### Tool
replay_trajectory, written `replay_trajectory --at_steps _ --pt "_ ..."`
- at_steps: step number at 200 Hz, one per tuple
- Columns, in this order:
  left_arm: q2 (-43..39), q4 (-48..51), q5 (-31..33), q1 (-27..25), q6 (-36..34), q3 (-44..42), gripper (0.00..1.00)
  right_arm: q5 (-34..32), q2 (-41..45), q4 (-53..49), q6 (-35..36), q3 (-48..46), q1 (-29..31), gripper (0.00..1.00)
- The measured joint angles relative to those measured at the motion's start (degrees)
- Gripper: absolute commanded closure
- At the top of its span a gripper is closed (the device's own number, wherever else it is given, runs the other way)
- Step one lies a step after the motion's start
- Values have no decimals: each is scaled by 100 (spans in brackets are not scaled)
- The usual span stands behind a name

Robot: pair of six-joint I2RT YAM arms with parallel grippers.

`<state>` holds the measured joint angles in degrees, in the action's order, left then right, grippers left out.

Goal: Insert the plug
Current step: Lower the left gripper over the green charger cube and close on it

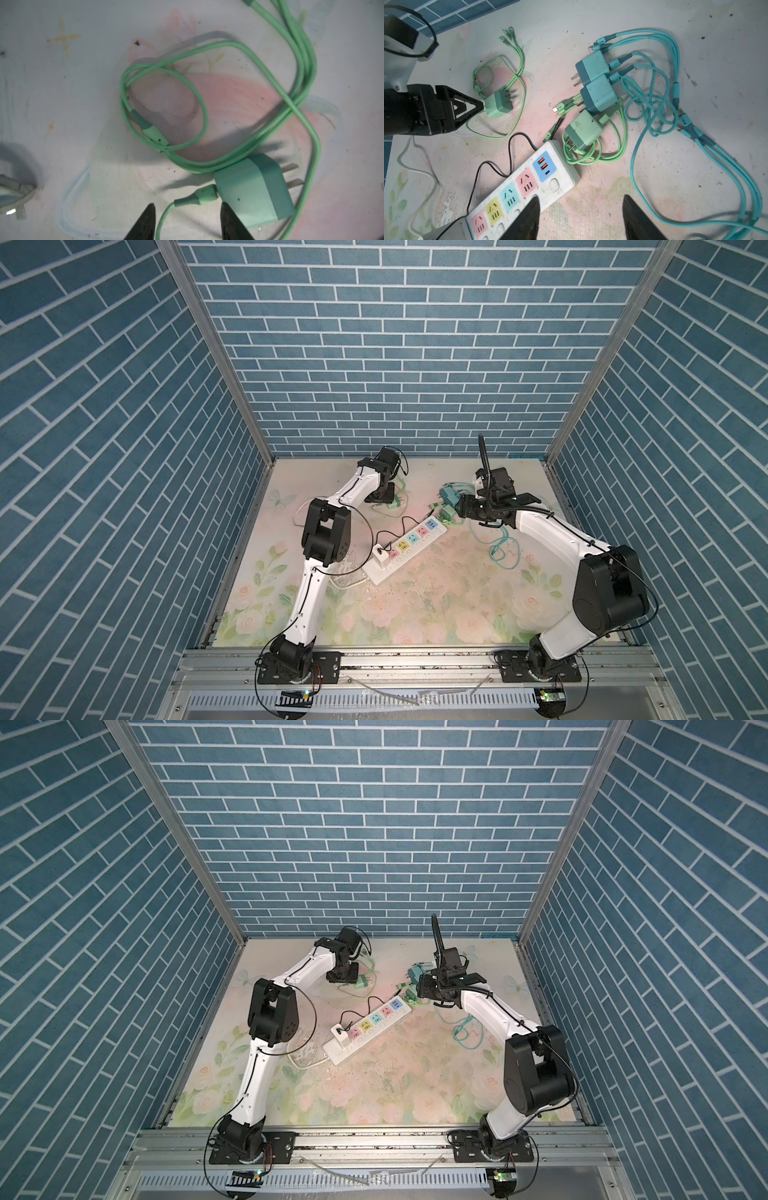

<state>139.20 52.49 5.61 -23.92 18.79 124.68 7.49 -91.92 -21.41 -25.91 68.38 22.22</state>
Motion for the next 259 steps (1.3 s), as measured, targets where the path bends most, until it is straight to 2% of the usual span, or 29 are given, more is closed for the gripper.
replay_trajectory --at_steps 19,69,109,175,259 --pt "-57 -116 -151 -55 -461 -81 38 13 0 -4 44 -11 0 37" --pt "-162 -313 -428 -98 -1602 -81 36 24 0 -7 76 -31 0 37" --pt "-59 -262 -656 -98 -2249 444 36 26 13 -24 85 -59 0 37" --pt "496 15 -826 -190 -2852 1228 35 24 240 -44 87 -120 0 37" --pt "780 372 -785 -203 -3156 1349 35 22 332 -48 90 -258 0 37"
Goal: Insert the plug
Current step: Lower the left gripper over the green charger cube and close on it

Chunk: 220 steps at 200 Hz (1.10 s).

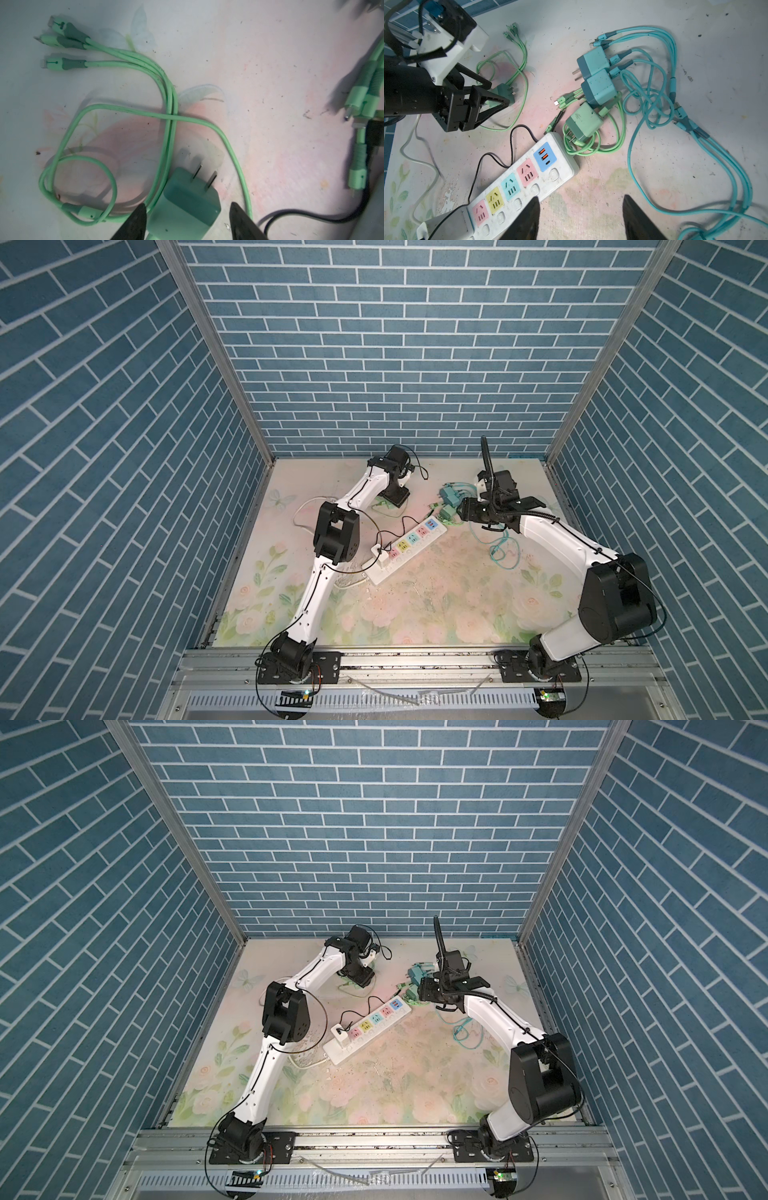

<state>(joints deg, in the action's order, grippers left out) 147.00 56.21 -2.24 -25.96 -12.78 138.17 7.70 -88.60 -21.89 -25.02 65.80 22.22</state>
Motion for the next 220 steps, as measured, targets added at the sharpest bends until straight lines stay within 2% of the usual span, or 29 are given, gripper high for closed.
replay_trajectory --at_steps 51,170,220 --pt "286 114 87 -2 -118 535 35 -15 68 -4 0 -35 0 37" --pt "463 219 9 -9 -208 538 36 -46 85 -9 0 -44 0 37" --pt "463 229 7 -17 -234 540 42 -72 144 -15 0 -76 0 37"
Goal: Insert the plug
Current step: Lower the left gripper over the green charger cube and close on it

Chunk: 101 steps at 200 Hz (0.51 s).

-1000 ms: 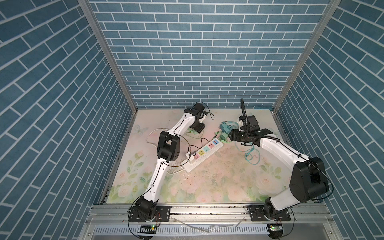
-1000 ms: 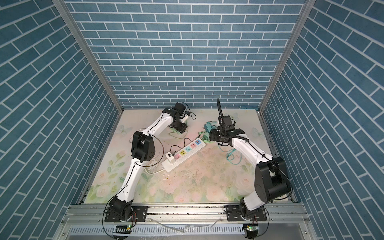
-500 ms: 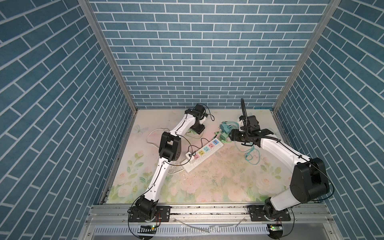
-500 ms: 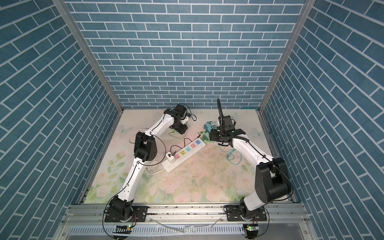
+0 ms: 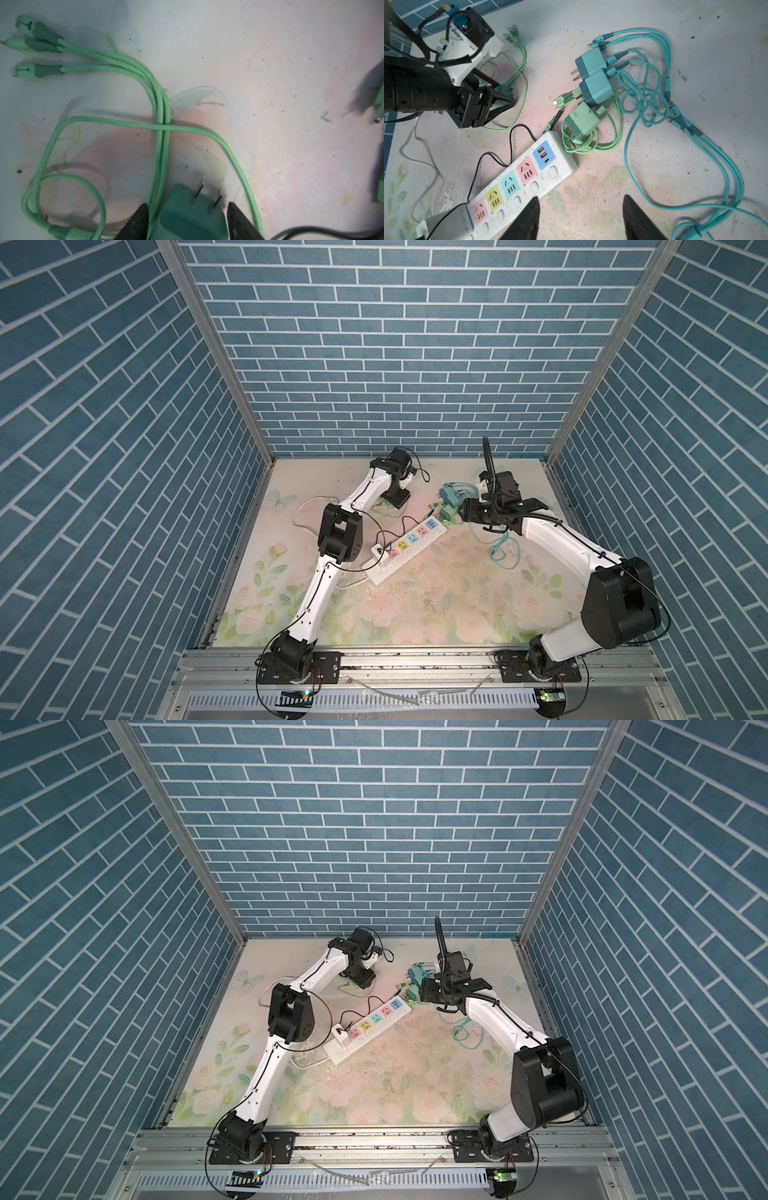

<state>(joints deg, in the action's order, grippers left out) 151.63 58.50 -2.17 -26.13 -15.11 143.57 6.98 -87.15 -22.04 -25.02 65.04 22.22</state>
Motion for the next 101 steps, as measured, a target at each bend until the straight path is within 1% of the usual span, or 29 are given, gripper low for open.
replay_trajectory --at_steps 41,57,92,101 --pt "0 44 -4 0 -31 0 54 -24 9 0 0 -11 0 37" --pt "0 83 -2 0 -35 13 56 -33 26 -2 0 -28 0 37" --pt "11 190 55 0 -35 55 57 -35 52 -2 0 -39 0 37" --pt "11 216 76 -2 -33 57 55 -37 52 -2 0 -39 0 37"
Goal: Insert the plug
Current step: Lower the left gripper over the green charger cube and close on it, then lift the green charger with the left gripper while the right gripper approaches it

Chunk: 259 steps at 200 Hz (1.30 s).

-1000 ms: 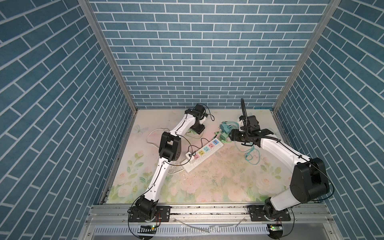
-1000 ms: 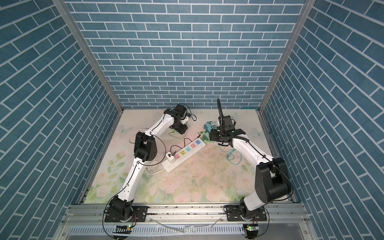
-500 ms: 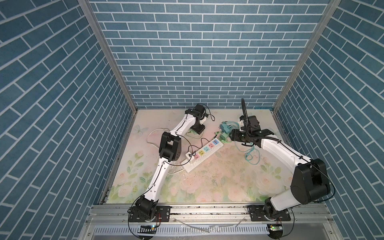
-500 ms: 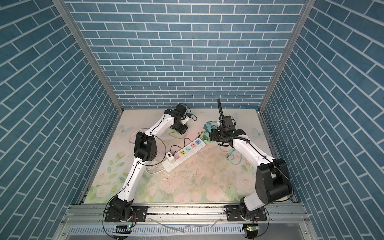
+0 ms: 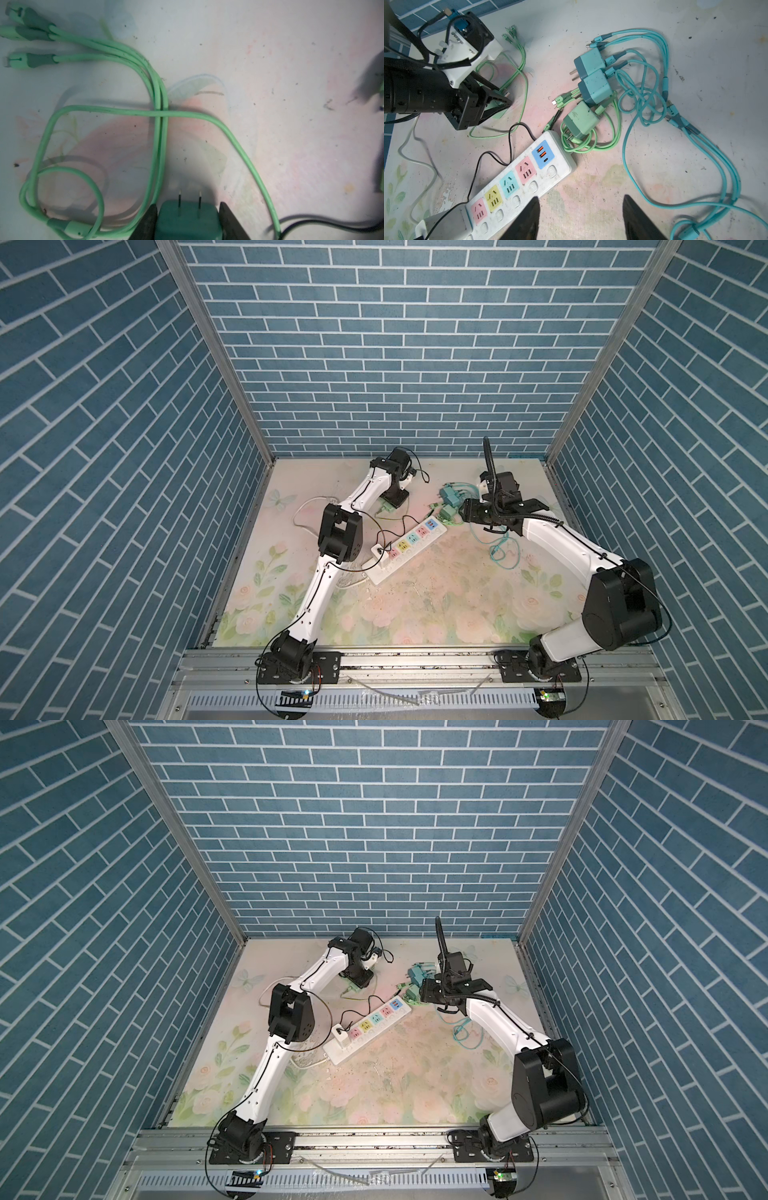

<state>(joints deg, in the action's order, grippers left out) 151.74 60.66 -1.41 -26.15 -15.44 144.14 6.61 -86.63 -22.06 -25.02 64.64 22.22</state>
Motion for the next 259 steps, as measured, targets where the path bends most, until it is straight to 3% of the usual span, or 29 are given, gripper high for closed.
replay_trajectory --at_steps 70,108,135,176,212,259 --pt "55 273 129 -2 90 140 69 4 7 0 0 -2 0 37" --pt "101 284 22 0 474 361 68 22 76 11 -2 -68 0 37" --pt "81 258 -129 4 1029 496 68 31 164 22 -7 -122 0 37" --pt "-433 203 -549 98 2417 396 73 302 498 470 -177 -511 -2 36" --pt "-1335 -136 -767 125 3366 -330 73 780 494 1639 -789 -1182 61 37" --pt "-2079 -684 -929 55 3993 -1412 73 621 240 2924 -1268 -1397 730 37"
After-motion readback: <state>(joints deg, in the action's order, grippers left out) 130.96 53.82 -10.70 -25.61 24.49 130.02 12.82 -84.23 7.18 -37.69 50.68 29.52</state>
